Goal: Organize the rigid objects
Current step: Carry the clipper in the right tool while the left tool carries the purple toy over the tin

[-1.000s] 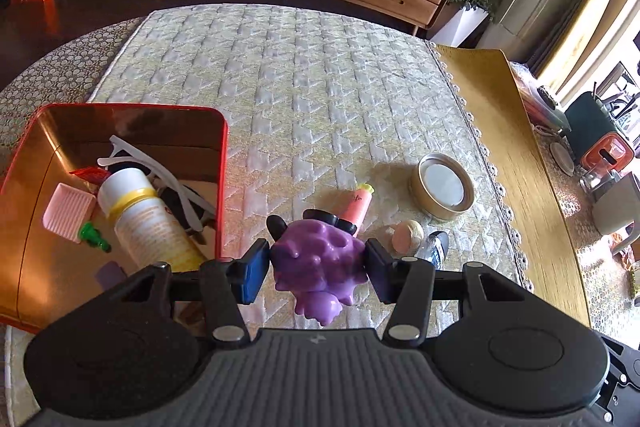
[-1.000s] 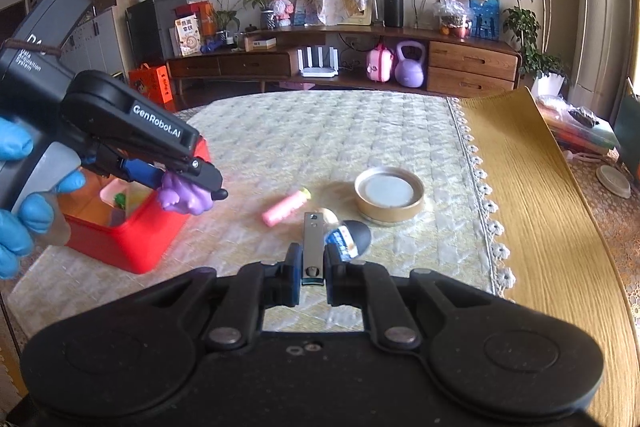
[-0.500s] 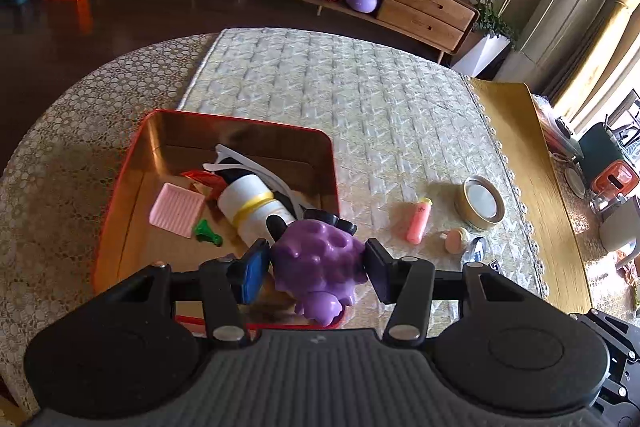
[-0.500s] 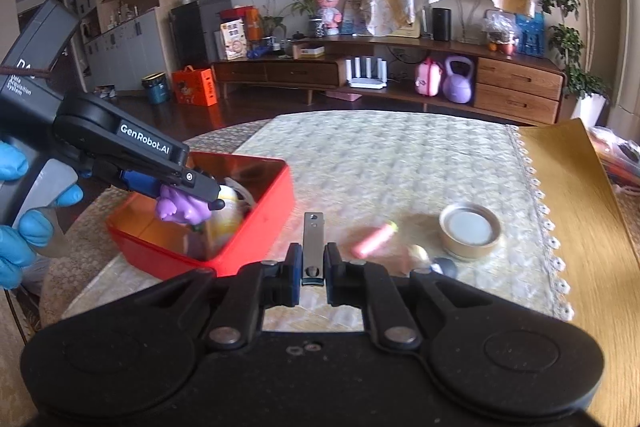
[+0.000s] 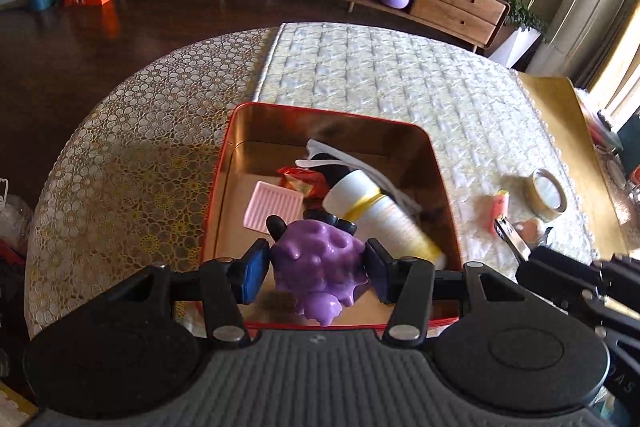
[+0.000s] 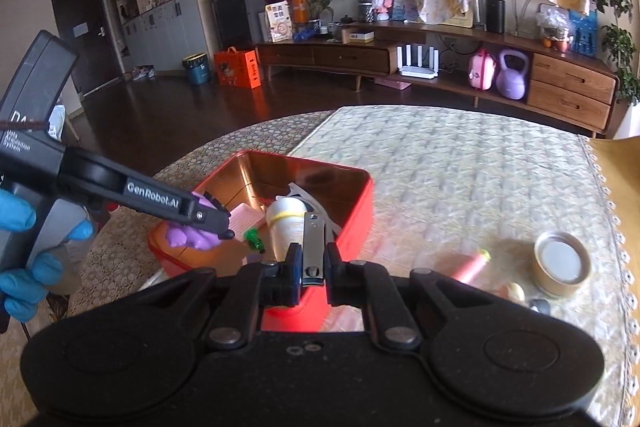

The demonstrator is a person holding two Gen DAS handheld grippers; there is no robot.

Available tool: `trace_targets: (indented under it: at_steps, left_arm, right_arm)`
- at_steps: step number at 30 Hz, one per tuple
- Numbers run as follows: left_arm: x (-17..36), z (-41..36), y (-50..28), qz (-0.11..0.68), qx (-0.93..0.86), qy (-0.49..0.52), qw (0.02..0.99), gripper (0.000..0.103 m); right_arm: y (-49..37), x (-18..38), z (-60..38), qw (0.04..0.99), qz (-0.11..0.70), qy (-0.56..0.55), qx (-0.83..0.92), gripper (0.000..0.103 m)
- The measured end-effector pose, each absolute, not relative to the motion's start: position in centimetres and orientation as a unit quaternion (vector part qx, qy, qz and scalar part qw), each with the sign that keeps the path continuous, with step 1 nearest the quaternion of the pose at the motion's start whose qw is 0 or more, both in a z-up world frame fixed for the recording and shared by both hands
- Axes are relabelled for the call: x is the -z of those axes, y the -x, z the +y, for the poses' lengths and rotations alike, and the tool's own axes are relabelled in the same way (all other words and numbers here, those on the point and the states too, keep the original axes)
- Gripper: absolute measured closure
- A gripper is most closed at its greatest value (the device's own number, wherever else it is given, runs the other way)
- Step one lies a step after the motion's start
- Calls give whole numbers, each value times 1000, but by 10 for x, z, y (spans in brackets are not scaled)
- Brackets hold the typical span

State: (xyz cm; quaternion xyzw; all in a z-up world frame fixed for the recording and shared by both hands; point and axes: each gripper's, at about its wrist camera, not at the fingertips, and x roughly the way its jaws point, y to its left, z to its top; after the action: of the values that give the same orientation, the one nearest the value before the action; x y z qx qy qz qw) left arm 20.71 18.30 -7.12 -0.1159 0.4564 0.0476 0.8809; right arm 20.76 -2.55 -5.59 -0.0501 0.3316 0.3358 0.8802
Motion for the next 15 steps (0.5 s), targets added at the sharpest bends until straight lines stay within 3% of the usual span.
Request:
trace_targets:
  at_steps: [15]
  left_arm:
    - [104,185,-222,472,-25,58,879,51]
  right_arm:
    - [-241,87,26,867,355,98,-336,92]
